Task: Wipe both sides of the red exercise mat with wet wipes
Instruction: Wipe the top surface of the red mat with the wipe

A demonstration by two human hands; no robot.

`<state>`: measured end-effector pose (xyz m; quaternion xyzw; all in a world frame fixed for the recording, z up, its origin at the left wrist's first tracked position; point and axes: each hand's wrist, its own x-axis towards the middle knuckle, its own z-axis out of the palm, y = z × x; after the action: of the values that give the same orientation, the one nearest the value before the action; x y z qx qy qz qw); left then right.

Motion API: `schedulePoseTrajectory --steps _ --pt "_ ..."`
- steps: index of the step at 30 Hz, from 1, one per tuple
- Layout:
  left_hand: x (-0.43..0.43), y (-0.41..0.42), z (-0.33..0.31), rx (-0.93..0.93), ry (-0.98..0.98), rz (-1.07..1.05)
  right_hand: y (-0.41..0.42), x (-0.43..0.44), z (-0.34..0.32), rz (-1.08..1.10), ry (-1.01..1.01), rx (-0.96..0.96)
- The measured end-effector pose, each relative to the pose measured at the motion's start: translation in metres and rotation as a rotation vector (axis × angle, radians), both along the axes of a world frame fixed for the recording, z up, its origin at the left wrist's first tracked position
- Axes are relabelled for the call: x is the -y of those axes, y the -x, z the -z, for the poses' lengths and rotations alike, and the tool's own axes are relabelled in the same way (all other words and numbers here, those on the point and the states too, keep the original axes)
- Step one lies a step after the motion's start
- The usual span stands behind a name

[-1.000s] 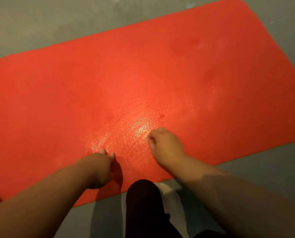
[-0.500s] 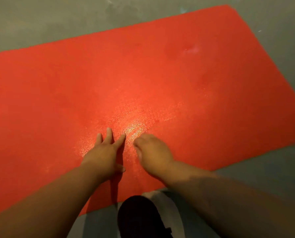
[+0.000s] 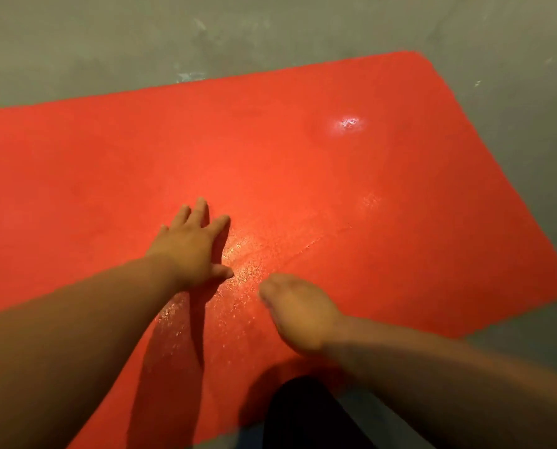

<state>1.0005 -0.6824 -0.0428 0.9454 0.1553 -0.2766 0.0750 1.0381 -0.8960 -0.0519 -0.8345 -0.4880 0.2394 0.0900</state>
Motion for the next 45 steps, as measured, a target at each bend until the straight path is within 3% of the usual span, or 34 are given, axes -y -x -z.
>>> schedulePoseTrajectory --steps 2,3,7,9,11,15,16,19,22,25,30,32,35,37,40,44,45 --pt "-0.007 -0.002 0.001 -0.028 0.006 0.022 -0.016 0.005 0.003 -0.107 -0.056 0.045" --pt "-0.01 -0.003 0.002 -0.043 -0.006 0.046 -0.037 0.008 0.006 -0.018 -0.055 0.111" --pt "-0.026 -0.016 -0.002 0.046 -0.066 0.084 -0.147 0.026 0.005 0.74 0.101 0.242" --pt "-0.037 -0.032 -0.003 0.092 -0.057 0.088 -0.158 0.017 0.006 0.893 0.116 0.286" --pt "-0.047 -0.048 -0.001 0.084 -0.069 0.119 -0.127 -0.008 0.012 0.755 0.069 0.27" --pt "-0.057 -0.063 0.008 -0.072 -0.011 0.104 -0.054 -0.045 0.013 0.118 -0.057 0.014" --pt "-0.057 -0.063 0.009 -0.089 -0.007 0.112 -0.062 -0.042 0.014 0.101 -0.101 0.036" --pt "-0.054 -0.059 0.006 -0.113 0.018 0.114 -0.122 -0.017 0.019 0.517 -0.06 0.197" --pt "-0.052 -0.054 0.006 -0.111 0.028 0.106 -0.165 0.006 0.014 0.952 0.036 0.238" --pt "-0.052 -0.049 0.008 -0.084 0.048 0.11 -0.124 -0.026 0.018 0.813 0.027 0.262" --pt "-0.052 -0.025 0.006 -0.104 0.065 0.178 -0.037 -0.072 0.015 0.236 -0.094 0.061" --pt "-0.054 -0.016 0.004 -0.112 0.071 0.207 -0.062 -0.061 0.014 0.373 -0.076 0.123" --pt "-0.054 -0.007 0.004 -0.115 0.062 0.227 -0.129 -0.019 0.01 0.914 0.056 0.193" --pt "-0.054 -0.006 0.003 -0.116 0.068 0.228 -0.143 -0.007 0.008 1.063 0.147 0.207" --pt "-0.057 -0.014 -0.005 -0.029 0.027 0.26 -0.103 -0.047 0.008 0.903 0.071 0.227" --pt "-0.077 -0.037 -0.007 0.137 -0.014 0.248 -0.045 -0.095 0.007 0.228 -0.024 0.092" --pt "-0.083 -0.043 -0.005 0.125 -0.018 0.221 -0.055 -0.091 0.006 0.181 -0.04 0.116"
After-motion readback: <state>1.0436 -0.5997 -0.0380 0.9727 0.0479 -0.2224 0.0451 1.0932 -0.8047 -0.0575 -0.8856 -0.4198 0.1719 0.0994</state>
